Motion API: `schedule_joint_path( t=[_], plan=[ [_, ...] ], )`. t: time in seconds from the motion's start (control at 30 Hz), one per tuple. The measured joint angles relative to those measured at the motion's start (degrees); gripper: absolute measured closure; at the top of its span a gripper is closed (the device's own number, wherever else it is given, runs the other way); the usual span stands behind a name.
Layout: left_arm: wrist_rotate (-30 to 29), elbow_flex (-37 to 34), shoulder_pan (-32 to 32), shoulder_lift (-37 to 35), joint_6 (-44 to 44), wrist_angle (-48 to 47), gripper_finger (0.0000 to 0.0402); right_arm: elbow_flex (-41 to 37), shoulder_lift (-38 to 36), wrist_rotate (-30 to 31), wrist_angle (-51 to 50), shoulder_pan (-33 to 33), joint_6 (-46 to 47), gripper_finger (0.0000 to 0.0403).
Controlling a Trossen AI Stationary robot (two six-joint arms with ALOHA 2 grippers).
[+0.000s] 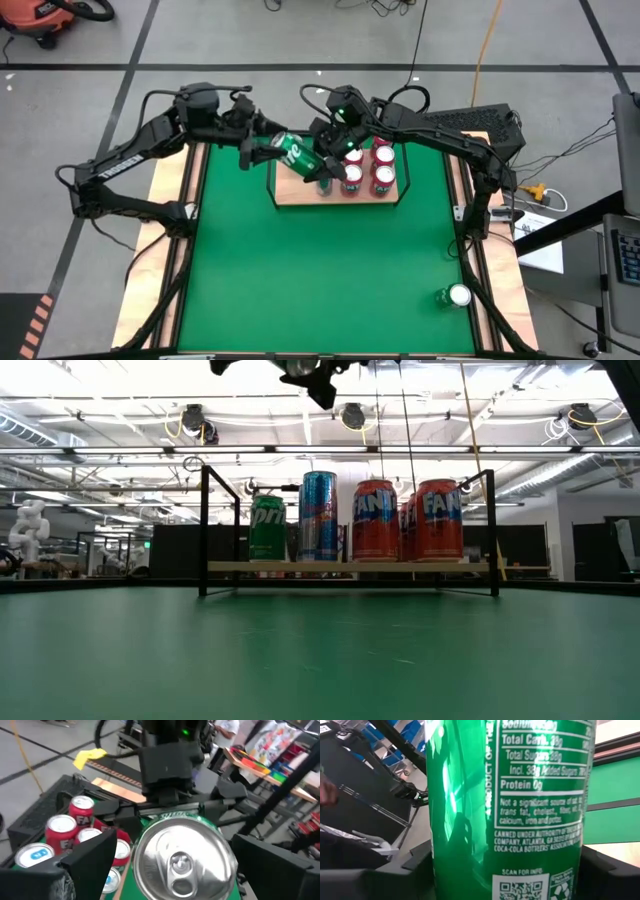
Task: Place canned beverage on shelf
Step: Put the green soda can on the shelf aligned with the other green soda can on the shelf
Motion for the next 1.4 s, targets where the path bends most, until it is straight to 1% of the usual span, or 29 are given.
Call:
schedule_joint_path(
  t=[0.13, 0.23, 0.4, 0.6, 0.7, 0.77, 0.9, 1.1, 1.17, 1.23, 1.3, 1.4],
  plan=[
    [1.93, -0.02, 0.00, 0.08, 1.29, -0.26, 0.0006, 0.00, -0.04, -1.37, -0.02, -0.15, 0.00, 0.0110],
    [3.77, -0.02, 0.00, 0.10, 1.32, -0.66, 0.0017, 0.02, -0.04, -2.86, -0.01, -0.27, 0.05, 0.0110],
    [4.34, -0.03, -0.12, 0.10, 2.48, -0.64, 0.0032, 0.07, -0.13, -4.28, -0.43, -0.76, 0.82, 0.0110],
    [4.72, -0.08, -1.48, 0.67, 3.71, -0.63, 0.0033, 0.07, -0.13, -6.26, -0.77, -1.22, 1.36, 0.0110],
    [3.47, -0.09, -2.44, 0.64, 5.58, -0.53, 0.0033, 0.09, -0.20, -6.13, -0.65, -1.20, 1.22, 0.0110],
    [2.19, -0.09, -2.66, 0.64, 5.72, -0.53, 0.0033, 0.09, -0.22, -5.62, -0.87, -1.22, 1.23, 0.0110],
    [1.69, -0.09, -2.64, 0.66, 5.16, -0.62, 0.0043, 0.09, -0.22, -3.79, -0.86, -1.22, 0.67, 0.0110],
    [2.13, -0.09, -2.58, 0.67, 4.55, -0.81, 0.0098, 0.09, -0.22, -2.97, -0.95, -1.16, -0.46, 0.0107],
    [2.33, -0.09, -2.58, 0.67, 4.78, -0.84, 0.0115, 0.09, -0.22, -2.64, -1.04, -1.16, -0.31, 0.0103],
    [2.40, -0.09, -2.58, 0.67, 5.54, -1.08, 0.0125, 0.11, -0.22, -0.77, -1.60, -1.16, 0.38, 0.0095],
    [2.21, -0.11, -2.58, 0.67, 5.52, -1.16, 0.0127, 0.20, -0.31, 1.46, -2.72, -1.14, 1.33, 0.0084],
    [2.01, -0.15, -2.56, 0.79, 5.81, -1.27, 0.0127, 0.22, -0.31, 2.06, -4.06, -1.16, 1.57, 0.0066]
  ],
)
